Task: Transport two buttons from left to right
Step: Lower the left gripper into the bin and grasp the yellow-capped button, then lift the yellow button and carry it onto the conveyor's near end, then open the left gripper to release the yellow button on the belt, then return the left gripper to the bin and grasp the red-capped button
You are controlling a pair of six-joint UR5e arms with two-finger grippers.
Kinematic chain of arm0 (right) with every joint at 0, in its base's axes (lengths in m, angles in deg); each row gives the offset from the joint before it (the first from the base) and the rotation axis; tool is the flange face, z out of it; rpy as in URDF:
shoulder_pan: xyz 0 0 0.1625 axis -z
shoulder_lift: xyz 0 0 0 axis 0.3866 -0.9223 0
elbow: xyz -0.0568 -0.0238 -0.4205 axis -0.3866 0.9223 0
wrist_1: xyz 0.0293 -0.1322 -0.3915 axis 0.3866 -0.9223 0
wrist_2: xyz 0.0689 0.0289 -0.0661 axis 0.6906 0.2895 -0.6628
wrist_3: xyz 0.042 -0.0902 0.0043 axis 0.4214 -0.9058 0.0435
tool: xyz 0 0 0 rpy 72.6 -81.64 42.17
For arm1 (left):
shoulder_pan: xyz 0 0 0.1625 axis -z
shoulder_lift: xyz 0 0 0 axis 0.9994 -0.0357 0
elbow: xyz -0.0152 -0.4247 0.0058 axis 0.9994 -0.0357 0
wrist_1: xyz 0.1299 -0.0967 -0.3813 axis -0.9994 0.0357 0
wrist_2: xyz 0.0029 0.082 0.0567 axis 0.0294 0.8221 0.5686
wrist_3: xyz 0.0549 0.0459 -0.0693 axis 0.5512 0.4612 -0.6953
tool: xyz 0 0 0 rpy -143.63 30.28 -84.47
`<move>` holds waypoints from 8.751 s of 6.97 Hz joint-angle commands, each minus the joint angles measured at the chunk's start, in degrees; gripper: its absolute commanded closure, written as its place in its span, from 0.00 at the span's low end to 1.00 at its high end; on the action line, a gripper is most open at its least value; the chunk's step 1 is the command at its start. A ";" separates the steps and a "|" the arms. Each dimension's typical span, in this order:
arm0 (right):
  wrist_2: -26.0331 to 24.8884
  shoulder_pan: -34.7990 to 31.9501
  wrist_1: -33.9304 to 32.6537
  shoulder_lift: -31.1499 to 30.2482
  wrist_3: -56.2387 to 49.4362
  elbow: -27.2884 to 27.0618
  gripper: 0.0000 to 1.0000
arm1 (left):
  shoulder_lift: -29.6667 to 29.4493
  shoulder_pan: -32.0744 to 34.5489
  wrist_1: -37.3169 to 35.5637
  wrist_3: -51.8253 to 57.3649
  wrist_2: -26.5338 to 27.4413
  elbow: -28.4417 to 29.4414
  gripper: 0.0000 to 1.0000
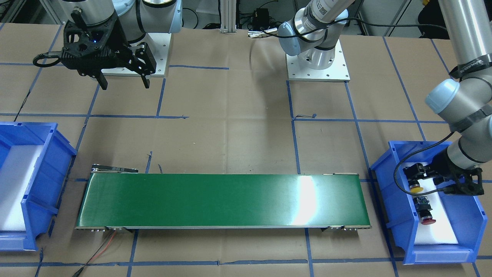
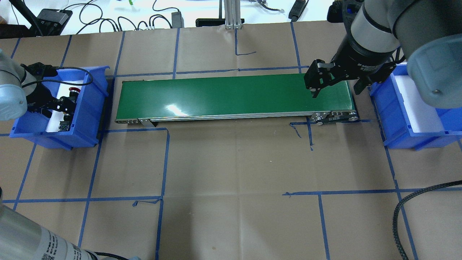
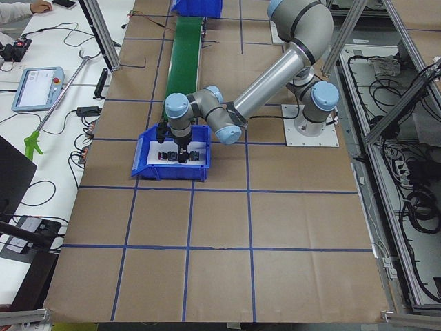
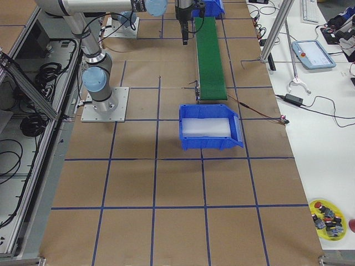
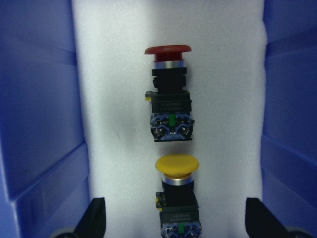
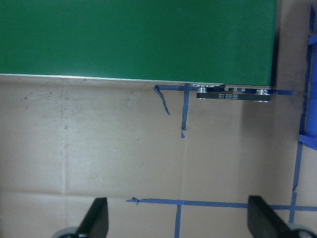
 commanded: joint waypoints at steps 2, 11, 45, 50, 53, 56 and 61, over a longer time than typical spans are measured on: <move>0.00 0.03 0.00 0.05 0.00 -0.03 0.00 | -0.04 -1.87 -1.52 -0.14 0.09 -3.34 0.00; 0.00 0.03 0.00 0.05 0.09 -0.03 0.00 | 3.63 -1.08 4.76 -1.29 -4.74 4.71 0.98; -0.53 0.73 -0.44 0.75 0.70 0.41 0.00 | 2.78 4.66 21.95 -4.74 -2.90 20.03 0.00; -0.18 0.64 -0.44 0.84 0.70 0.32 0.00 | -5.74 3.32 11.76 -2.87 -2.90 17.92 0.01; -0.26 0.73 -0.44 0.93 0.70 0.14 0.00 | -9.08 3.23 6.33 -3.13 -2.64 16.09 0.01; 0.00 0.73 -0.53 0.93 0.70 -0.03 0.00 | -10.15 3.23 4.28 -3.13 -2.38 15.02 0.08; 0.09 0.73 -0.70 0.93 0.70 -0.12 0.00 | -9.28 3.49 5.15 -4.71 -2.55 15.63 0.97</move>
